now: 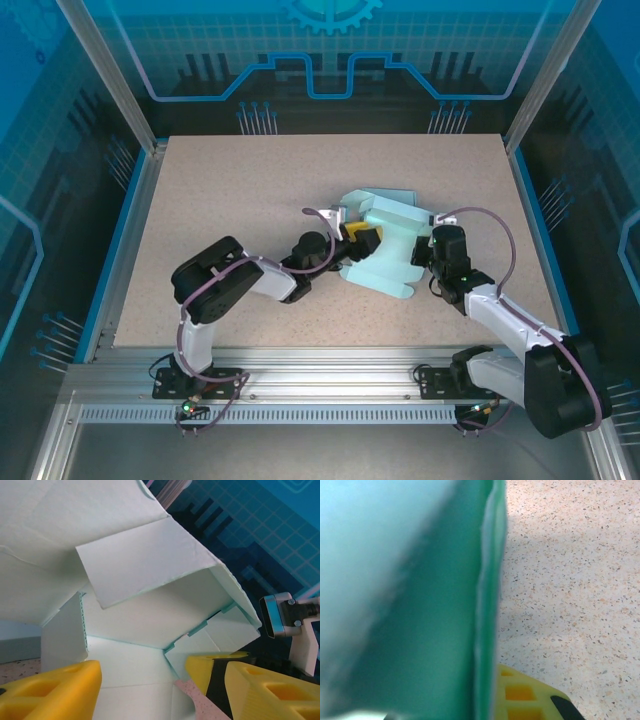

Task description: Fold the paper box

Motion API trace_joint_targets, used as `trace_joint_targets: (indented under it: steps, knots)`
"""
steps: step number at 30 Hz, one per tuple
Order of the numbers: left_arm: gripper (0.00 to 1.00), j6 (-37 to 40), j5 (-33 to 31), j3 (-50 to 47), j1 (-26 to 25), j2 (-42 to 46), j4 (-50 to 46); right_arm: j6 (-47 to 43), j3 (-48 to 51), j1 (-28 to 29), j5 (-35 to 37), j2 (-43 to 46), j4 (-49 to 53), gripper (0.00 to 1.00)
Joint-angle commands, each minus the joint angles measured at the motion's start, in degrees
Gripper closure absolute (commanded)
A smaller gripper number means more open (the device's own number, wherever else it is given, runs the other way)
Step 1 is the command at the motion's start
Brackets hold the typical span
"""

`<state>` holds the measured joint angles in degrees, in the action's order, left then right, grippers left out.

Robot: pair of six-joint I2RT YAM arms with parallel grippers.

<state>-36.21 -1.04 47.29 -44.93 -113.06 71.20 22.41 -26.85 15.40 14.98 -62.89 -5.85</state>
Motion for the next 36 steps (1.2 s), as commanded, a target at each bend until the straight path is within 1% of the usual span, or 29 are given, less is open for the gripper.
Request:
trace_joint_targets:
  steps: [1,4,6,11,13,15,17,18,21,25,28,31,36]
  knots:
    - [0.32,3.42,-2.15,-3.62,-0.14,2.28,0.79,0.09,0.22,0.19,-1.88,0.56,-1.27,1.00]
    - [0.30,4.92,-3.00,-6.63,0.01,6.87,-2.05,0.17,0.22,0.24,-1.56,0.56,-0.96,1.00]
    - [0.26,4.86,-3.48,-8.17,0.01,10.72,-6.69,0.11,0.29,0.29,-1.46,0.75,-0.83,1.00]
    - [0.13,3.69,-4.96,-8.67,-0.01,22.35,-26.50,0.08,0.47,0.24,-1.18,1.19,-0.72,1.00]
    - [0.07,3.73,-6.11,-7.25,0.01,26.28,-35.26,0.03,0.49,0.28,-1.25,1.03,-0.91,1.00]
    - [0.01,3.53,-6.81,-4.30,-0.07,28.40,-45.20,0.08,0.40,0.25,-1.36,0.84,-0.85,1.00]
    - [0.01,4.15,-7.45,-1.66,-0.55,29.06,-52.18,0.09,0.35,0.25,-1.27,0.91,-0.75,1.00]
    - [0.01,4.80,-8.65,-1.03,-1.25,29.31,-54.21,0.01,0.40,0.28,-1.14,1.02,-0.75,1.00]
    - [0.01,6.85,-12.69,0.20,-3.41,29.07,-57.43,0.16,0.65,0.26,-1.18,1.33,-0.88,1.00]
    - [0.01,7.06,-12.83,1.73,-5.89,26.76,-56.85,0.14,0.66,0.25,-1.62,1.19,-1.01,1.00]
    - [0.01,7.27,-14.68,2.69,-8.26,25.40,-56.10,0.20,0.67,0.28,-1.62,1.11,-1.10,1.00]
    - [0.01,7.10,-14.95,4.00,-8.35,23.25,-55.22,0.20,0.67,0.27,-1.68,1.15,-1.09,1.00]
    - [0.01,8.49,-19.72,7.53,-8.27,20.17,-56.02,0.25,0.91,0.25,-1.58,1.81,-1.01,1.00]
